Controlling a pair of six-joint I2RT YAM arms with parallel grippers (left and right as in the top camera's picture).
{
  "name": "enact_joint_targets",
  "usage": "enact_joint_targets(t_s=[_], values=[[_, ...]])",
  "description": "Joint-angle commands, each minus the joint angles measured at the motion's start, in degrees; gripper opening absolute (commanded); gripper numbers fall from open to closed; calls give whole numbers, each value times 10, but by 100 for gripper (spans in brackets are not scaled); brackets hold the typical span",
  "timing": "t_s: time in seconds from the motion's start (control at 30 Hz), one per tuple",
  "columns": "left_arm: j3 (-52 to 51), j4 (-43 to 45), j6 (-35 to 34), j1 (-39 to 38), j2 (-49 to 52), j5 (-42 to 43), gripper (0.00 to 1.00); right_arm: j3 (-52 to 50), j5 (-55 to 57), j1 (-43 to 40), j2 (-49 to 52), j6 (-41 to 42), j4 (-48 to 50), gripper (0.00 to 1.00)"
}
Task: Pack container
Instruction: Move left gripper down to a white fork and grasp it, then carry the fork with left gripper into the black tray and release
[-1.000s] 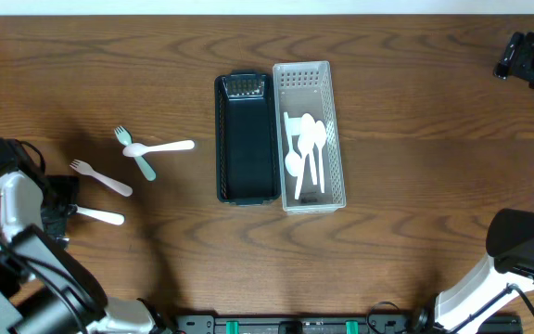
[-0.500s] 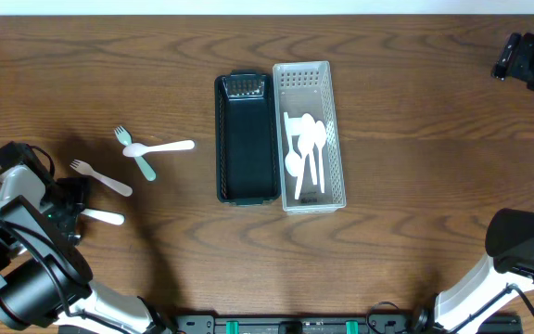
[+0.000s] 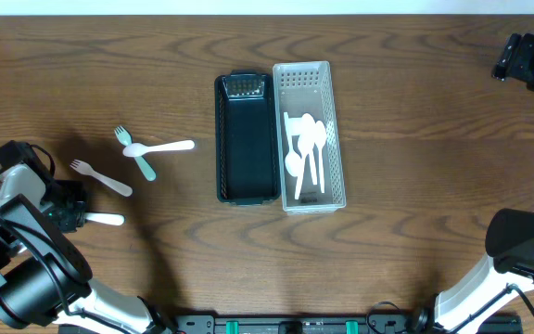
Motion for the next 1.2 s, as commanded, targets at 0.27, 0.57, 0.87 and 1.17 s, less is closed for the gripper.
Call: enact_joint_targets(t_s=[0.27, 0.57, 0.87, 1.17], values=[[5, -17, 46, 1, 12, -17, 6, 7, -3, 5, -6, -8, 0, 81], [126, -123, 145, -67, -115, 20, 6, 7, -3, 5, -6, -8, 2, 81], [247, -158, 210, -299, -223, 41, 6, 7, -3, 5, -6, -6, 2, 80], [247, -103, 227, -506, -162, 40, 6, 7, -18, 5, -6, -4, 2, 80]])
